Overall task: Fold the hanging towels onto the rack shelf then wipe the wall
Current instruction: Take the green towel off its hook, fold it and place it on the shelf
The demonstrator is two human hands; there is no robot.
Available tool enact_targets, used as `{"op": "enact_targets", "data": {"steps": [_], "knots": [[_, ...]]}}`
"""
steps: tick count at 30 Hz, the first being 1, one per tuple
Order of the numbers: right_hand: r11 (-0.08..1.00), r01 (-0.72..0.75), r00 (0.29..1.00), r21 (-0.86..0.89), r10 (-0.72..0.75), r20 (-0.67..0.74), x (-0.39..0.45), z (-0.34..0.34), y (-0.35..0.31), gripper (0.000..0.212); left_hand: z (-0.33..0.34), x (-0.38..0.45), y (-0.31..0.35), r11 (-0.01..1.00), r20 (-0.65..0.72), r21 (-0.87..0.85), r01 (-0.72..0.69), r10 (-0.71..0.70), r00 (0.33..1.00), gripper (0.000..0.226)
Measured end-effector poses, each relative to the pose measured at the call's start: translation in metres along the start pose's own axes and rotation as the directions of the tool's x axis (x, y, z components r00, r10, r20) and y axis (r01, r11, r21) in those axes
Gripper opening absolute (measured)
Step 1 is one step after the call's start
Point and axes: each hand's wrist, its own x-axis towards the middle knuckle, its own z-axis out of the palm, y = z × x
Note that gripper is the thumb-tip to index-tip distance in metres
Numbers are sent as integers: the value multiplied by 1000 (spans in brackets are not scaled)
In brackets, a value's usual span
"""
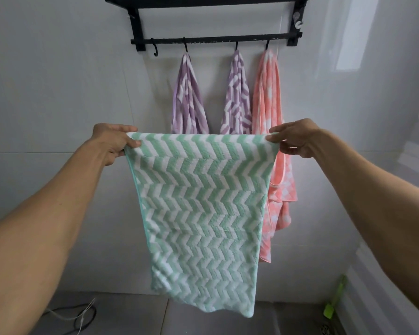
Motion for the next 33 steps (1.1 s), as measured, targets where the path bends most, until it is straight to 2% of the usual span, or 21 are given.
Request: {"op": "enact_targets", "data": {"steps": [14, 19, 23, 26, 29, 31, 32, 33], "knots": [[990, 35, 999, -138, -30, 38, -16, -9, -3, 34, -1, 11, -2, 965, 5, 257, -53, 53, 999, 48], [968, 81, 996, -235, -74, 40, -18, -9, -5, 25, -1, 18, -8, 893, -10, 445, -68, 80, 997, 57], [952, 96, 994, -290, -78, 72, -16, -9, -4, 17, 1, 20, -9, 825, -50, 559, -89, 141, 989, 40], [951, 106, 988, -290, -68, 138, -14, -13, -1, 16, -1, 20, -11, 793, -15, 596, -128, 170, 985, 27], [985, 125, 976, -116, -101, 193, -17, -20, -8, 17, -5, 18, 1, 876, 29, 447, -182, 189, 982, 19], [983, 143, 967, 112, -163, 198, -18, -26, -11, 25, -5, 6, 9, 979, 87, 103, -177, 169, 982, 22], [978, 127, 958, 166, -164, 236, -19, -29, -8, 36, -3, -2, 5, 989, 158, -48, -137, 143, 977, 23], [988, 100, 950, 118, -130, 285, -22, -29, 2, 52, 1, -9, -7, 991, 234, -104, -89, 112, 966, 27]]}}
